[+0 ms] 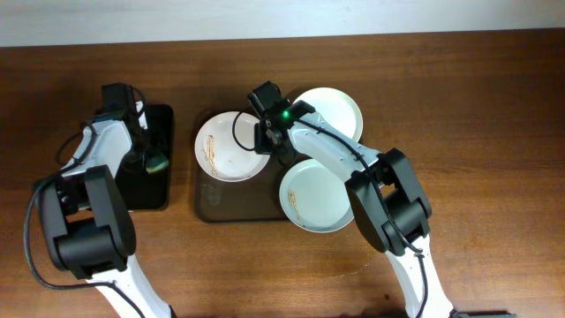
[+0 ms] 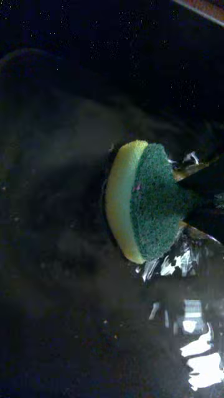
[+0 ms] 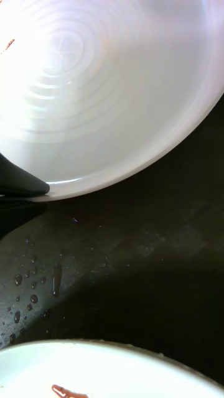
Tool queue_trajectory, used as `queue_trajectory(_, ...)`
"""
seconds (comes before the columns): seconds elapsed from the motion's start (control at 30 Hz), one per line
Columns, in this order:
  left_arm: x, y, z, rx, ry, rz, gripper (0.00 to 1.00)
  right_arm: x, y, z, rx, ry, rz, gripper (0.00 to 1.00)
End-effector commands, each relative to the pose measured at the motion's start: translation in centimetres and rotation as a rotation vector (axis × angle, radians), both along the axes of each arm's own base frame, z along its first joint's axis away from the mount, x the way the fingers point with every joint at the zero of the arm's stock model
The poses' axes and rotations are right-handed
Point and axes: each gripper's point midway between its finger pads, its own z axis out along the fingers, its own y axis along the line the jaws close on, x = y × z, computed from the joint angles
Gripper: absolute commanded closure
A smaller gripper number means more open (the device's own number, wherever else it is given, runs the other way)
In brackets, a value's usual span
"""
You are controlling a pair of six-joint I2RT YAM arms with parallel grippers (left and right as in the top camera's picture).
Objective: Clean dirty plates on tray and stack at the side
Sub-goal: 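Grasp the green-yellow sponge with the left gripper and lift it, then scrub the tilted white plate with the sponge while right gripper holds it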
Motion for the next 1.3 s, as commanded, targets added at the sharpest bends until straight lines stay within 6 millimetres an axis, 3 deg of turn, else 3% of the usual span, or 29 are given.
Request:
queue_trajectory(0.0,-0.7,-0.5,-0.8,-0.018,0.036,-0.007,0.99,-0.7,0.5,-2.0,0.003,0.047,0.015,0.96)
queue_trajectory(0.1,-0.2,-0.4,1.9,-0.012,0.010,-0.008,0.99,-1.1,1.1,-2.0,0.033,0.065,0.027,0.96)
queue_trajectory(0.23,0.7,-1.1,9.9,-0.025,-0.072,-0.069,0.99,-1.2,1.2,-1.9,0.040,0.072,0.032,0.96)
queue_trajectory(0.33,0.1,-2.7,13.3,-0.069,-0.087,-0.158,0.99,-1.5,1.6,-1.8,0.080,0.096,0.044,0.96)
queue_trajectory(0.43,-1.0,-4.3,13.3,-0.114,-0.048,-0.225,0.99,-1.2,1.3,-1.7,0.113,0.117,0.038,0.96)
queue_trajectory(0.63,-1.7,-4.4,12.7,-0.112,-0.012,-0.234,0.99,-0.9,0.8,-1.5,0.157,0.141,0.043,0.96)
queue_trajectory(0.73,-2.0,-1.8,12.5,0.002,0.020,-0.104,0.99,-0.9,0.8,-1.5,0.158,0.140,0.053,0.96)
queue_trajectory(0.83,-2.5,0.9,12.7,0.097,0.025,0.146,0.99,-0.9,0.8,-1.5,0.158,0.139,0.053,0.96)
queue_trajectory(0.97,-2.3,0.7,12.7,0.076,0.010,0.194,0.99,-1.0,0.9,-1.5,0.163,0.143,0.055,0.96)
queue_trajectory(1.0,-2.1,0.0,12.7,0.051,0.010,0.151,0.99,-1.1,1.1,-1.4,0.175,0.150,0.060,0.96)
queue_trajectory(1.1,-0.5,-4.6,13.0,-0.078,-0.046,-0.129,0.99,-1.4,1.5,-1.2,0.200,0.164,0.072,0.96)
queue_trajectory(1.27,0.8,-9.1,12.6,-0.095,-0.076,-0.249,0.99,-1.9,1.6,-1.2,0.207,0.180,0.096,0.96)
